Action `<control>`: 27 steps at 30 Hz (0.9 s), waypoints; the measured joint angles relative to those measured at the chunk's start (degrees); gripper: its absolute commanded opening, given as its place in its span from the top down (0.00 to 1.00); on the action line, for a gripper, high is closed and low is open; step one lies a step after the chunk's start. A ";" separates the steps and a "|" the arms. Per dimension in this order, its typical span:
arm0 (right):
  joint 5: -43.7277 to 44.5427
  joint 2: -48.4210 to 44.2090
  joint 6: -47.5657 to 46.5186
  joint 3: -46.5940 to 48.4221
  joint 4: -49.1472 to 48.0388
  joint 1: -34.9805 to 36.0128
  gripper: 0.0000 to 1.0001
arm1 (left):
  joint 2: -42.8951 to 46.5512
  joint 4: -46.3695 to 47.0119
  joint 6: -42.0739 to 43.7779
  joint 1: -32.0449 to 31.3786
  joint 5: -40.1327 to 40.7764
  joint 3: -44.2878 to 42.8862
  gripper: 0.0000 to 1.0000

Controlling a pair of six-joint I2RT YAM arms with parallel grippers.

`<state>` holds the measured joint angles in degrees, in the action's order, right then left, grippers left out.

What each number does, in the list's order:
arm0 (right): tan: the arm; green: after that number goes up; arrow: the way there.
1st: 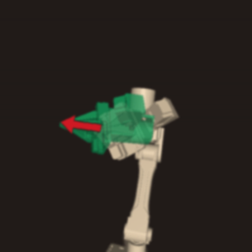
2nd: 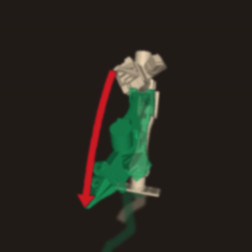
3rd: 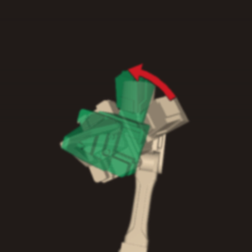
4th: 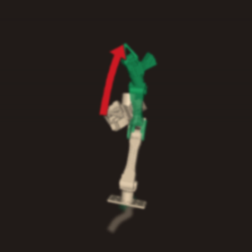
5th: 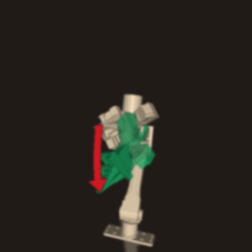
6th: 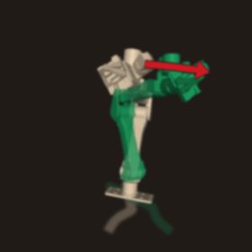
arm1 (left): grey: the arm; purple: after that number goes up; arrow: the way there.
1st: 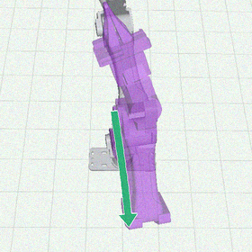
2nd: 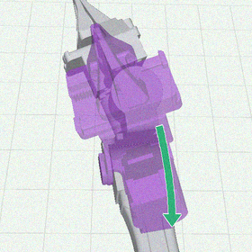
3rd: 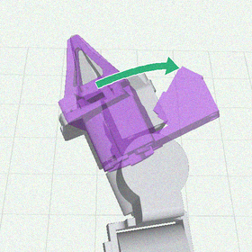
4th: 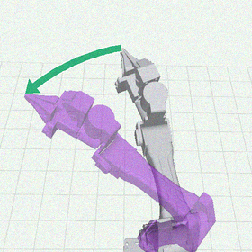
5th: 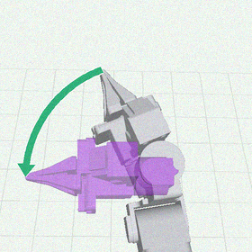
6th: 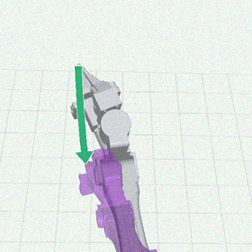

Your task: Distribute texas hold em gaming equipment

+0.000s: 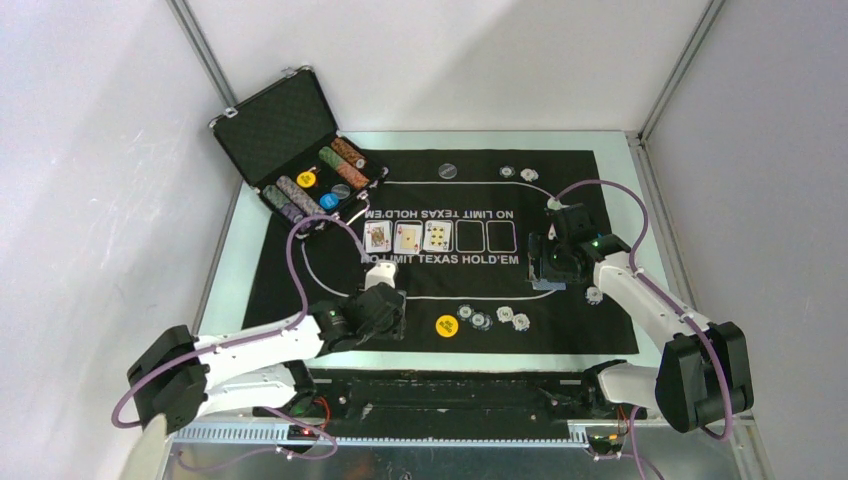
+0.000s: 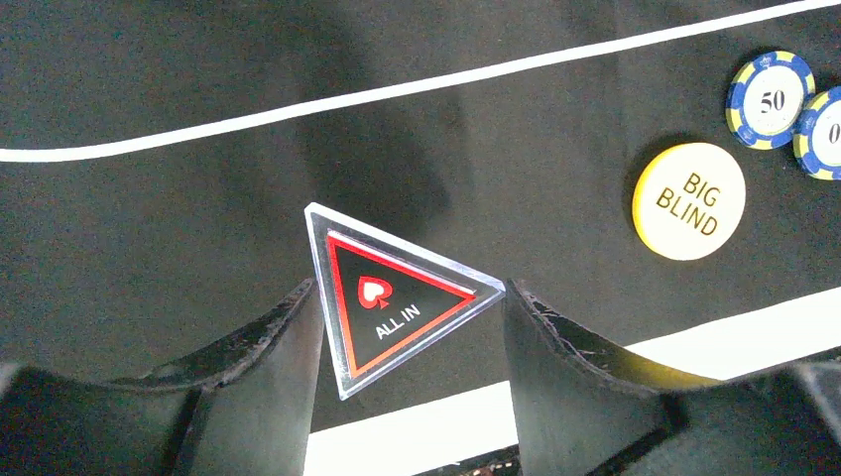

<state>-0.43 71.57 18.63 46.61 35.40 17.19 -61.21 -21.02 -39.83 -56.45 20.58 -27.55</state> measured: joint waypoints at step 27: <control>-0.28 0.00 -1.53 0.00 -0.55 3.23 1.00 | -9.68 5.03 3.98 -1.66 -1.77 -3.43 0.01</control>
<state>-0.71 71.57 17.10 46.61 34.85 20.43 -70.89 -15.99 -35.86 -58.11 18.81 -30.98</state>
